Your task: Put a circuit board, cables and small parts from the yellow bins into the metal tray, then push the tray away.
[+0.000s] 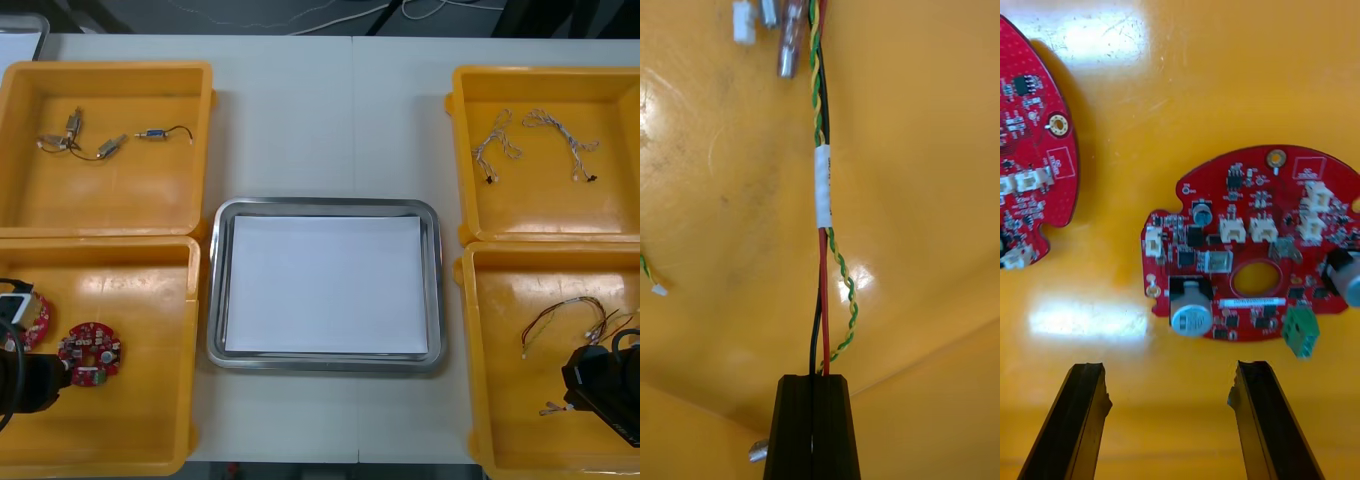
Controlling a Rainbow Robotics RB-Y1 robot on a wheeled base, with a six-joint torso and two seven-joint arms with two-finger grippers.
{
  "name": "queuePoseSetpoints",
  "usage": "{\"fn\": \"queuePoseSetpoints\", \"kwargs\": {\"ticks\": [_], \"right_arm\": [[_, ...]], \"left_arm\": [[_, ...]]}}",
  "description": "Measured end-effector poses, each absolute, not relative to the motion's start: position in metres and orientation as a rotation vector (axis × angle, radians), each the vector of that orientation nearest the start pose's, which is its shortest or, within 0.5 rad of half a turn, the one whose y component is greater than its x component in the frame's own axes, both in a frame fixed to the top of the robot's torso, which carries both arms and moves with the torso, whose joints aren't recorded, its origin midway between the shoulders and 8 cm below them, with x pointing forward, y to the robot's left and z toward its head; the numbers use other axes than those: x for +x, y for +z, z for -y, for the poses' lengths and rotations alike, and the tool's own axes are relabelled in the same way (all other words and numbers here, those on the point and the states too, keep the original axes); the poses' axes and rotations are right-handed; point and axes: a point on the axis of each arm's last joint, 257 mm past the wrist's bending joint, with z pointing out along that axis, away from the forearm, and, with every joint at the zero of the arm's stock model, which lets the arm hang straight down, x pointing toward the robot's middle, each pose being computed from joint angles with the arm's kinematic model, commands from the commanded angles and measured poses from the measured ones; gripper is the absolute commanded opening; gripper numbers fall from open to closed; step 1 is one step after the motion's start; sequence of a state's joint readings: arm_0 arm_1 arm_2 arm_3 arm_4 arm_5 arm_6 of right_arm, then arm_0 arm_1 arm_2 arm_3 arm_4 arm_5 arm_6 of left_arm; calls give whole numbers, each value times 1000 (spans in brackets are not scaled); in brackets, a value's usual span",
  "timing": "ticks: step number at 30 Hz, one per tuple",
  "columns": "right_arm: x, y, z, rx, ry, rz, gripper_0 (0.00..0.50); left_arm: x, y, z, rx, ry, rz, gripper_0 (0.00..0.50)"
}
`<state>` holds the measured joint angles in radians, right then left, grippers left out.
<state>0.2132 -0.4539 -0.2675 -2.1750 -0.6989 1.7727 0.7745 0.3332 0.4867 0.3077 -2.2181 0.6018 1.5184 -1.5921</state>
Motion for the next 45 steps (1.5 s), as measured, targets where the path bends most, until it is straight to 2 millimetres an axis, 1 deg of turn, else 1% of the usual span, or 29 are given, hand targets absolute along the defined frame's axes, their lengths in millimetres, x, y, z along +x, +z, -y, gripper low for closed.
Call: {"fn": "queuePoseSetpoints", "kwargs": {"ticks": [6,10,14,15,16,17,18,19,20,22,23,27,35,40,45], "right_arm": [[275,-325,325,1100,354,-2738,0],[275,-326,324,1102,355,-2738,0],[275,-326,324,1108,354,-2736,0],[275,-327,324,1110,352,-2734,6],[275,-327,324,1112,350,-2733,23],[275,-327,325,1114,348,-2732,209],[275,-327,325,1115,346,-2732,302],[275,-328,325,1117,344,-2731,302],[275,-328,325,1119,343,-2731,412],[275,-328,326,1121,339,-2729,493],[275,-328,326,1122,336,-2728,500],[275,-327,328,1122,323,-2723,500],[284,-319,333,1095,297,-2700,500],[293,-309,347,1054,248,-2679,500],[304,-300,363,1016,208,-2638,500]], "left_arm": [[287,-297,-377,28,26,-2708,500],[286,-290,-371,55,23,-2704,500],[286,-292,-363,56,4,-2701,500],[287,-293,-360,53,-5,-2699,500],[288,-294,-357,49,-12,-2695,500],[289,-295,-355,45,-15,-2688,500],[292,-297,-353,42,-14,-2678,500],[296,-298,-351,40,-6,-2661,500],[299,-299,-350,41,6,-2644,500],[303,-302,-344,54,17,-2626,500],[304,-304,-342,63,20,-2619,500],[303,-311,-332,89,15,-2610,500],[302,-316,-330,97,25,-2595,500],[308,-315,-329,103,37,-2561,500],[313,-317,-331,99,47,-2541,482]]}}
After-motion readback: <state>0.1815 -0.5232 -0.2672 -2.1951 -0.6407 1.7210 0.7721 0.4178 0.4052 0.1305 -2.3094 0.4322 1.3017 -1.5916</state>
